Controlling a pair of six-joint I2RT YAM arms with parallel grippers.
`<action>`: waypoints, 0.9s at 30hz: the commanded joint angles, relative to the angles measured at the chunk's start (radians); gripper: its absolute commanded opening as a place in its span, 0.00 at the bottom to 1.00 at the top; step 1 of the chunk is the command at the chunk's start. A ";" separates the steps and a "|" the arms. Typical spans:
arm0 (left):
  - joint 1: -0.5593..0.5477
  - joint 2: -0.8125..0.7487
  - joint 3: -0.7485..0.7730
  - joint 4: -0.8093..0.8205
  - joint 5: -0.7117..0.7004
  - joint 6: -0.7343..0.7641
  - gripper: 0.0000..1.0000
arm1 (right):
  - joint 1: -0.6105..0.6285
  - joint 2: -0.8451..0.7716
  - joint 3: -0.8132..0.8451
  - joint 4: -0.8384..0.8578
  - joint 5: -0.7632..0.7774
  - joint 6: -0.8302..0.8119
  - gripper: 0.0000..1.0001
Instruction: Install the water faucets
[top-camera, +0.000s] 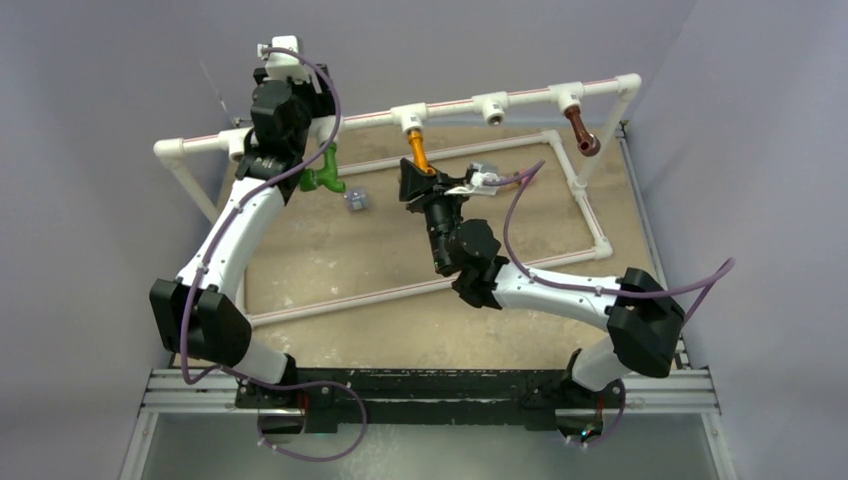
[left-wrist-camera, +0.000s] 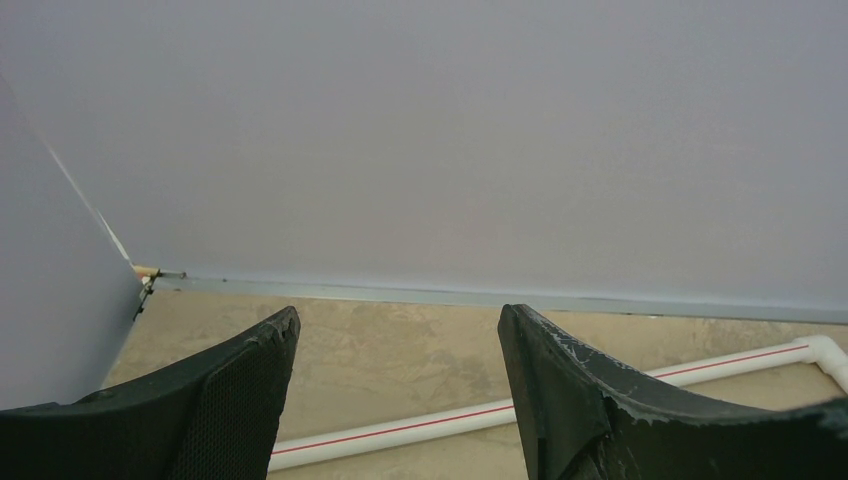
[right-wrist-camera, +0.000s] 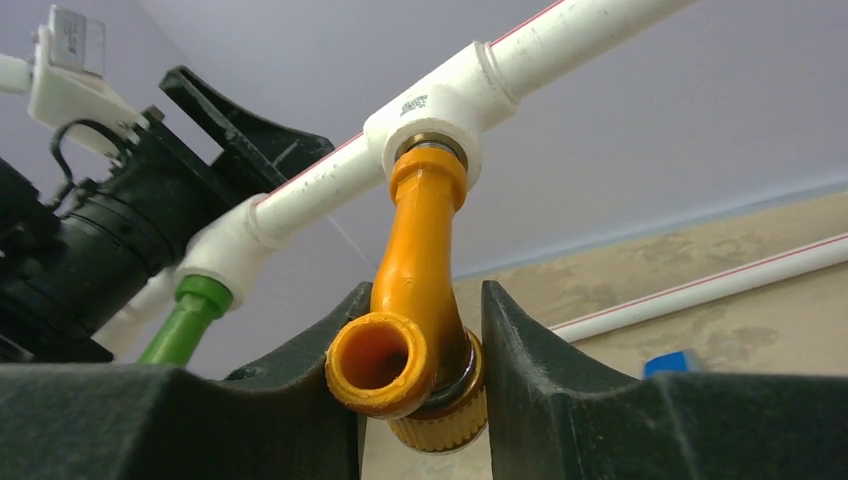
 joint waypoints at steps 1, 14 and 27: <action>-0.026 0.049 -0.062 -0.225 0.074 0.003 0.72 | 0.002 -0.020 -0.026 0.113 -0.059 0.538 0.00; -0.026 0.044 -0.065 -0.223 0.075 0.006 0.72 | 0.003 0.077 0.030 0.349 -0.141 1.025 0.00; -0.026 0.041 -0.065 -0.223 0.077 0.006 0.72 | 0.001 0.018 -0.057 0.344 -0.215 1.096 0.50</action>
